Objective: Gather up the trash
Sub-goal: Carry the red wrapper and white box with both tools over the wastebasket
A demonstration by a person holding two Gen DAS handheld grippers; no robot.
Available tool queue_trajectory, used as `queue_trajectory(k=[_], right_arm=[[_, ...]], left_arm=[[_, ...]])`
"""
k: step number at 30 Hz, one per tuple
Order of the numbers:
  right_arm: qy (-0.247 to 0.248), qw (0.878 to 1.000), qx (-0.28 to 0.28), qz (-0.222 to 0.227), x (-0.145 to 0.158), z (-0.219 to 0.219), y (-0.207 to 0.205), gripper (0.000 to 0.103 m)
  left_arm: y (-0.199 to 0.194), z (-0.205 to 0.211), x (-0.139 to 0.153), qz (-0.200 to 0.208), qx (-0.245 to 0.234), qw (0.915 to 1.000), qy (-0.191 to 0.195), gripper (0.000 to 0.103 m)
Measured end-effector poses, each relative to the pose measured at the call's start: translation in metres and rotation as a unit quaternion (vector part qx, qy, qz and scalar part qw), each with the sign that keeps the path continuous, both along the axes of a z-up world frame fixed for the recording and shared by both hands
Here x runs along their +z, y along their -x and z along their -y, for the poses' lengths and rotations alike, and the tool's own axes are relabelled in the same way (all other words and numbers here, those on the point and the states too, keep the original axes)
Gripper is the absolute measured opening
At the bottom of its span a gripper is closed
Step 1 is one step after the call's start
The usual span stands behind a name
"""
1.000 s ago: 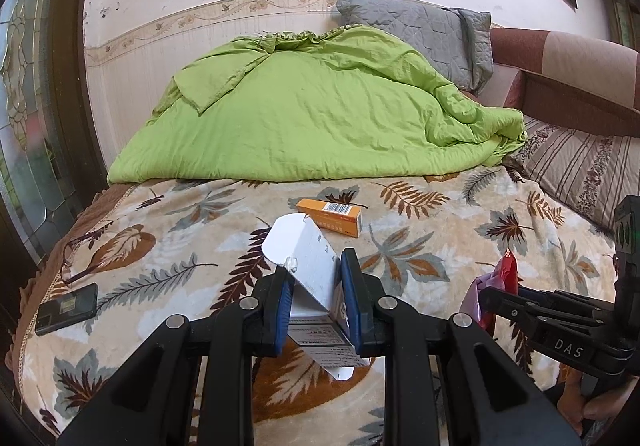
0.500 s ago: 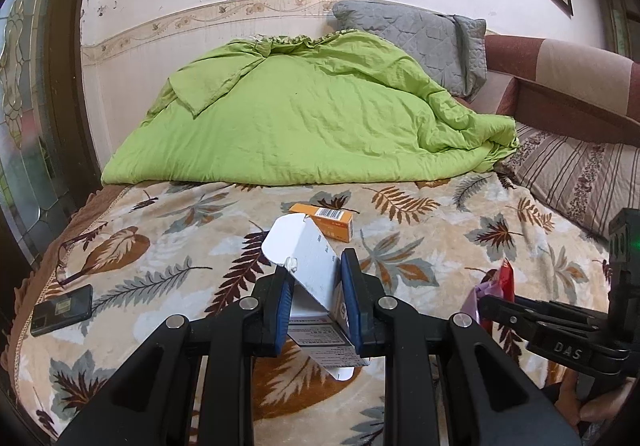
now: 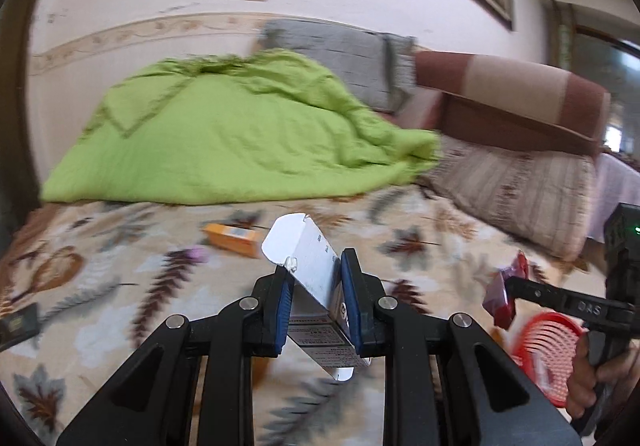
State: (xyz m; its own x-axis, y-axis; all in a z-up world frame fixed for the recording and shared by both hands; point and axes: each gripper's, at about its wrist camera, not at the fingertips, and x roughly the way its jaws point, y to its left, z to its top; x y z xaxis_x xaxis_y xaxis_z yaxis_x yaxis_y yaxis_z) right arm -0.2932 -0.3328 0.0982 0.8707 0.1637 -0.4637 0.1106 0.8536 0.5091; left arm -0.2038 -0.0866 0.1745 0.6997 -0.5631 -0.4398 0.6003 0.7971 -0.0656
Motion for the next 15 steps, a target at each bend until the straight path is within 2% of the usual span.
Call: queue_trajectory(k=[4, 7, 10, 15], right_arm=[[0.008, 0.999, -0.051, -0.009, 0.006, 0.034, 0.041, 0.034], [0.009, 0.995, -0.097, -0.023, 0.007, 0.066, 0.081, 0.034], [0.017, 0.99, -0.136, -0.034, 0.008, 0.088, 0.118, 0.034], [0.016, 0.979, -0.194, -0.064, -0.002, 0.119, 0.177, 0.034]], left_arm=[[0.019, 0.038, 0.0, -0.017, -0.069, 0.9974, 0.005, 0.022], [0.034, 0.073, -0.001, -0.047, -0.13, 0.9903, 0.016, 0.022], [0.051, 0.11, -0.005, -0.078, -0.186, 0.9794, 0.017, 0.022], [0.084, 0.175, -0.024, -0.125, -0.27, 0.9549, -0.001, 0.022]])
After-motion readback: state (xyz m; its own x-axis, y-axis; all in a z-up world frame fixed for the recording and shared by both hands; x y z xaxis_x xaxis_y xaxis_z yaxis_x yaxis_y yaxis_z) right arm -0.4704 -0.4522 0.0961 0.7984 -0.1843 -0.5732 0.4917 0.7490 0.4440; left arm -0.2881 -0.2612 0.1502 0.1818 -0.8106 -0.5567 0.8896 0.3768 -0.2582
